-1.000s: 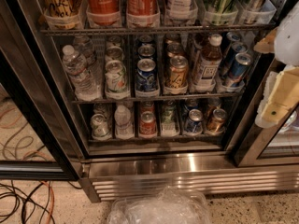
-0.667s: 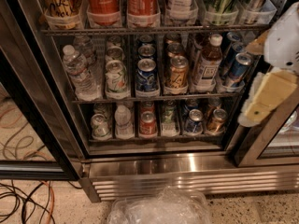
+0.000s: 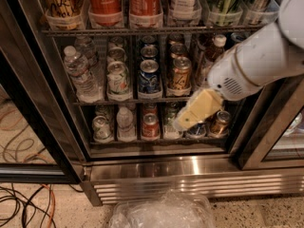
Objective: Pick 7up can from middle shelf of fridge
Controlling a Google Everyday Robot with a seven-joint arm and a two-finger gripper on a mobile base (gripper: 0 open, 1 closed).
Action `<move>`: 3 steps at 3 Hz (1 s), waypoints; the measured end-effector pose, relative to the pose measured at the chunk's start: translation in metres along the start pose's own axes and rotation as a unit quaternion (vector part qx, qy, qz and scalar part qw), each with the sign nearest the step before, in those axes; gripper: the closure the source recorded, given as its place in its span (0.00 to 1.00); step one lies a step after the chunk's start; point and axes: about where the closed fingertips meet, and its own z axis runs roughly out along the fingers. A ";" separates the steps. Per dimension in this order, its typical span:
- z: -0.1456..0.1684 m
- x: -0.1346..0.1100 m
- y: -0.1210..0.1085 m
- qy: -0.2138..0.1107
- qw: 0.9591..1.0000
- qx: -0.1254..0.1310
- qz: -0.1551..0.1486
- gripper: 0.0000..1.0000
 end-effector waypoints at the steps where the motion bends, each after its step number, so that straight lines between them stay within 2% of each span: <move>1: -0.001 -0.017 -0.013 -0.030 0.999 0.028 0.004 0.00; 3: 0.007 -0.024 -0.010 -0.038 0.999 0.025 -0.004 0.00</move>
Offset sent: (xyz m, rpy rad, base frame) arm 0.0162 0.0058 0.0105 0.0385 -0.0613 -0.0343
